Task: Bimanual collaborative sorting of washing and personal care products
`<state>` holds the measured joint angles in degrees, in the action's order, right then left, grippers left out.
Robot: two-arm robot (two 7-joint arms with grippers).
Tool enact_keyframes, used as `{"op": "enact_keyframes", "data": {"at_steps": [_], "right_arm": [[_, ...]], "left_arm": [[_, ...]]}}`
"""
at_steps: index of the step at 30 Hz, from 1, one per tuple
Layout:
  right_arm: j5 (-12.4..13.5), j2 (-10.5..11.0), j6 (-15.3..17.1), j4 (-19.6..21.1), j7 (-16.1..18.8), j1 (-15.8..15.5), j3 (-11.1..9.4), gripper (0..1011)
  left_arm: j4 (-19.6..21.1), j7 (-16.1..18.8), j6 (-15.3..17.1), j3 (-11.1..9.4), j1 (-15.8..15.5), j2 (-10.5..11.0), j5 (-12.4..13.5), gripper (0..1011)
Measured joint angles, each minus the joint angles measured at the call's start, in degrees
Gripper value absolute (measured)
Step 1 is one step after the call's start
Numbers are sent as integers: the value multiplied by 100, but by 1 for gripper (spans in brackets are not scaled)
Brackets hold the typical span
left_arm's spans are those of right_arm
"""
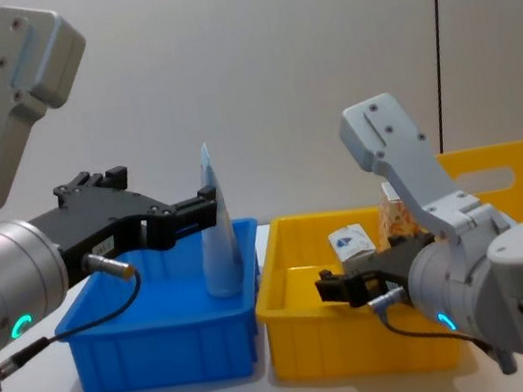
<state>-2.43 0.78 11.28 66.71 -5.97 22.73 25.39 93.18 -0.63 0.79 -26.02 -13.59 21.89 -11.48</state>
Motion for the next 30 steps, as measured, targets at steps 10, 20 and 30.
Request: {"op": "enact_keyframes", "data": {"at_steps": [10, 20, 30], "right_arm": [[-11, -10, -12, -34, -6, 12, 0, 728], [-18, -14, -17, -49, -8, 17, 0, 430], [2, -5, -125, 58, 28, -19, -49, 340]], "left_arm": [[0, 0, 0, 0, 0, 0, 0, 1001], [0, 0, 0, 0, 0, 0, 0, 1001], [0, 0, 0, 0, 0, 0, 0, 1001]]}}
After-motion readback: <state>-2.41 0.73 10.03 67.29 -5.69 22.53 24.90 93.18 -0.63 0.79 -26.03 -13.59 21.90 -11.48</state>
